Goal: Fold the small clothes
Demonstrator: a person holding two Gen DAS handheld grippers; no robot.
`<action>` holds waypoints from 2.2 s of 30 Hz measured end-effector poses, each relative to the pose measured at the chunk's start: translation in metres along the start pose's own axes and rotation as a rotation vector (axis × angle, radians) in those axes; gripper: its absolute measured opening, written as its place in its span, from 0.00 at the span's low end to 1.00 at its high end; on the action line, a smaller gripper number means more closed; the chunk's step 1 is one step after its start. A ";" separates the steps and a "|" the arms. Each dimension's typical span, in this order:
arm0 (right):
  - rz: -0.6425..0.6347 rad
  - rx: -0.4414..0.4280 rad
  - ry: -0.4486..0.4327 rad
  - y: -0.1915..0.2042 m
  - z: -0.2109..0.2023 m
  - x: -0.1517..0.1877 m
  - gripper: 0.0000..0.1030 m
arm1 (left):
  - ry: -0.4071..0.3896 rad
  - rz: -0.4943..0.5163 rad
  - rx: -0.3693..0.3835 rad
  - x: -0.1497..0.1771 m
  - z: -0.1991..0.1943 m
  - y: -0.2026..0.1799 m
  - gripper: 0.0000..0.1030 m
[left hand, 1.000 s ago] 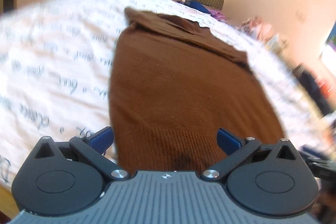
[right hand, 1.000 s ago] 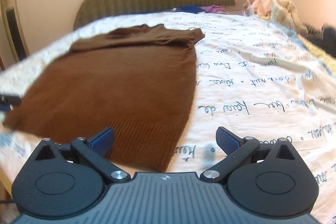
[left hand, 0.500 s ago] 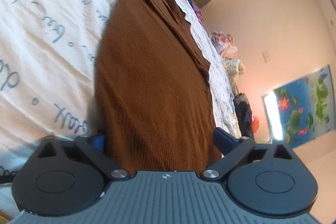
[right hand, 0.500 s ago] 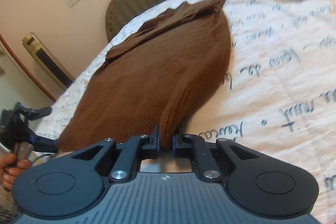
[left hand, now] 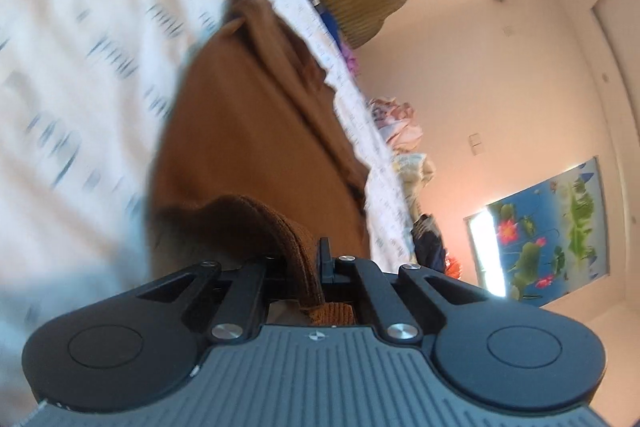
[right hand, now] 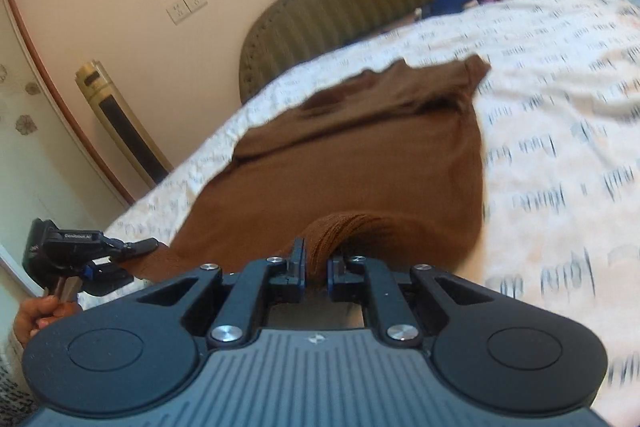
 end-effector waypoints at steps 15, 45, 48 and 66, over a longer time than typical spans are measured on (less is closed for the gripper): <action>0.322 -0.106 -0.008 -0.159 0.130 -0.176 0.08 | -0.015 -0.048 -0.064 -0.189 0.157 -0.011 0.04; -0.252 0.153 0.142 -0.129 0.235 -0.223 0.99 | 0.070 0.350 -0.322 -0.193 0.258 -0.067 0.90; -0.372 0.260 0.267 -0.132 0.274 -0.196 0.99 | 0.038 0.440 -0.460 -0.193 0.283 -0.040 0.86; 0.236 0.026 0.175 -0.221 0.114 -0.150 1.00 | 0.098 -0.026 -0.285 -0.193 0.120 0.029 0.99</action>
Point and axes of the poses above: each gripper's, at about its wrist camera, not at the fingertips, and z roughly the way its jaws point, y to its left, x to its underside, the point moved 5 cm from there along z, roughly the way its jaws point, and after that the axes turned 3 degrees about -x, right-handed, at the moved point
